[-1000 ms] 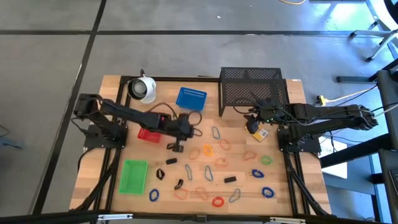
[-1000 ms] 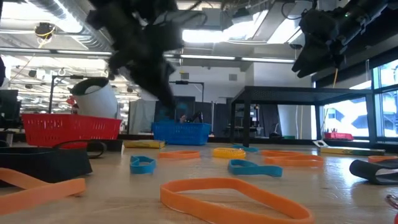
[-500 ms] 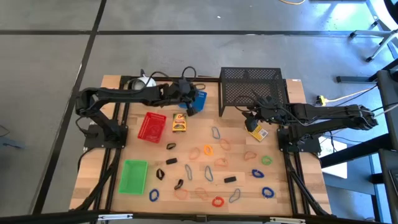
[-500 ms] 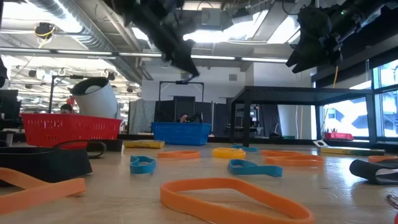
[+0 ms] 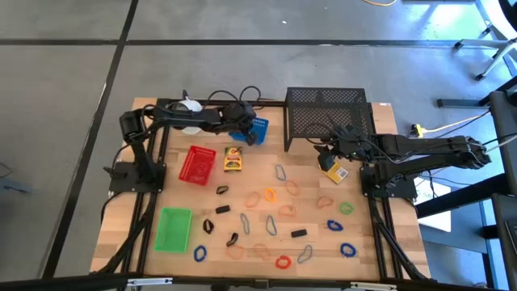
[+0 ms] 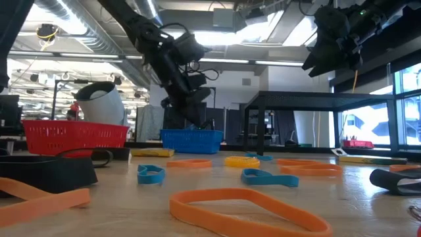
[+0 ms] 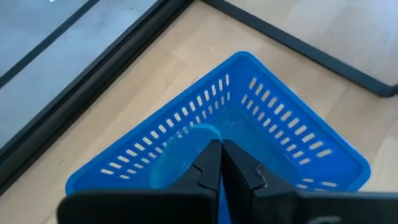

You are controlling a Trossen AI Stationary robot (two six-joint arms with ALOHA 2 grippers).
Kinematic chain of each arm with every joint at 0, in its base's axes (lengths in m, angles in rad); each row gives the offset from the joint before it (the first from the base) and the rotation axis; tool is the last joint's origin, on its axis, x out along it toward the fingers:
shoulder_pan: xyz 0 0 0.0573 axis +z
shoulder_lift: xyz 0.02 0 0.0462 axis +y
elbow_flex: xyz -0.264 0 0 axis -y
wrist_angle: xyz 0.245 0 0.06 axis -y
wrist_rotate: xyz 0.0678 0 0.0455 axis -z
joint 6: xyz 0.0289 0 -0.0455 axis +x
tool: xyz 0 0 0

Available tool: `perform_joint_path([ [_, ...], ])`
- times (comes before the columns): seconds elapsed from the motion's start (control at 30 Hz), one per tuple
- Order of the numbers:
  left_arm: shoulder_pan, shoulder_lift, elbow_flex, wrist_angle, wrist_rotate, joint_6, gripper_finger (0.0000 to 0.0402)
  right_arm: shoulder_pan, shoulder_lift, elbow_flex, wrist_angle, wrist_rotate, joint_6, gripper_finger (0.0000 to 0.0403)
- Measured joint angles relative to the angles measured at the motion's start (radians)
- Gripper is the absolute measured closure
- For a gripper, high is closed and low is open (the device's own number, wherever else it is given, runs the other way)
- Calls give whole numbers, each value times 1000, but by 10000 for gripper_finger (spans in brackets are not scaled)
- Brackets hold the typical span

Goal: Pick & Place Office Desk Supplies
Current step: Put the blue rubber band into the blue bin, then put the yellow crayon box into the red bin

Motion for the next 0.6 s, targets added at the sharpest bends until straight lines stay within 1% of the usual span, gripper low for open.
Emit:
perform_joint_path([
  [0.13,-2,7,0,-2,-31,-49,394,0,0,0,0,0,-8,209],
  [0.23,-2,6,0,-2,-37,-80,382,0,0,0,0,0,-11,209],
  [0.37,-2,6,0,-2,-36,-116,353,0,0,0,0,0,-29,209],
  [0.5,-2,6,0,-2,-34,-121,316,0,0,0,0,0,-36,209],
  [0.6,-3,-9,0,-5,5,-121,291,0,0,0,0,0,-64,209],
])
